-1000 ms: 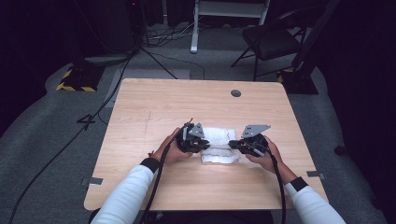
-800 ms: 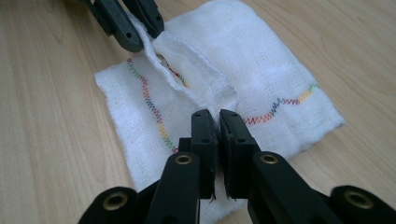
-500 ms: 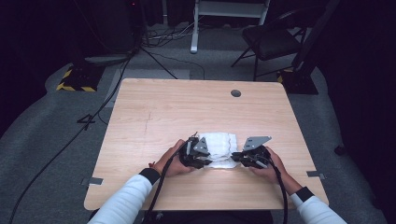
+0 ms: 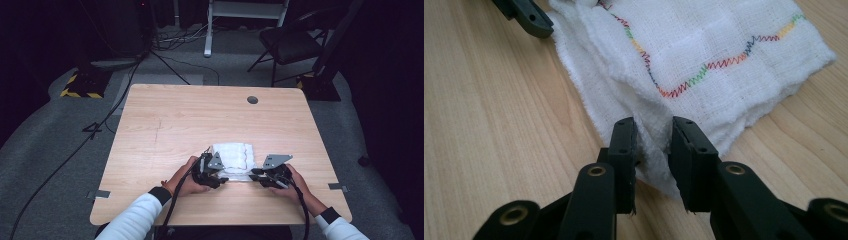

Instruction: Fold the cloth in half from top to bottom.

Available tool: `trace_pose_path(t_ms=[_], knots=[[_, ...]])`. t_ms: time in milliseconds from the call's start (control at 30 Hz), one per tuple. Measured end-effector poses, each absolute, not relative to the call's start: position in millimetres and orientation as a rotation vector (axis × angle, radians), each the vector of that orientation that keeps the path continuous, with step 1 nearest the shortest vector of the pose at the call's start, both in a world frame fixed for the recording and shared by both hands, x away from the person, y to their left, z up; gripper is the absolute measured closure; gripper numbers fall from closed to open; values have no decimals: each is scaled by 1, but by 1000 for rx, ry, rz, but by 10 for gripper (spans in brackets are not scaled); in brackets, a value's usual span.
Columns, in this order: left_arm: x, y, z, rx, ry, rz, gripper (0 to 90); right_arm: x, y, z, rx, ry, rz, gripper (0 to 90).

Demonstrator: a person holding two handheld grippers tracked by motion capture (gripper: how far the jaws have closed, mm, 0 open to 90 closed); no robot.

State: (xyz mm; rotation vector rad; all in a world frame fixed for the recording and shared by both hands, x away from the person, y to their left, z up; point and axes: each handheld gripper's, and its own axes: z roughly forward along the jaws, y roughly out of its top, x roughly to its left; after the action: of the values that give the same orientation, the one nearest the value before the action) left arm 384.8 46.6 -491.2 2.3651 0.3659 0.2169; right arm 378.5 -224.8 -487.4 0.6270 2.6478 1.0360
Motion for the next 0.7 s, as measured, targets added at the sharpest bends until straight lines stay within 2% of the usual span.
trace_pose_path(t_ms=[233,433,700], knots=[[394,50,-495,2346,363,265,538,377,-221,-489,634,2608,1023,730],[408,54,-495,2316,416,252,536,382,-214,-490,658,2579,1010,731],[431,56,-493,2331,460,288,528,405,-209,-492,715,2560,1042,739]])
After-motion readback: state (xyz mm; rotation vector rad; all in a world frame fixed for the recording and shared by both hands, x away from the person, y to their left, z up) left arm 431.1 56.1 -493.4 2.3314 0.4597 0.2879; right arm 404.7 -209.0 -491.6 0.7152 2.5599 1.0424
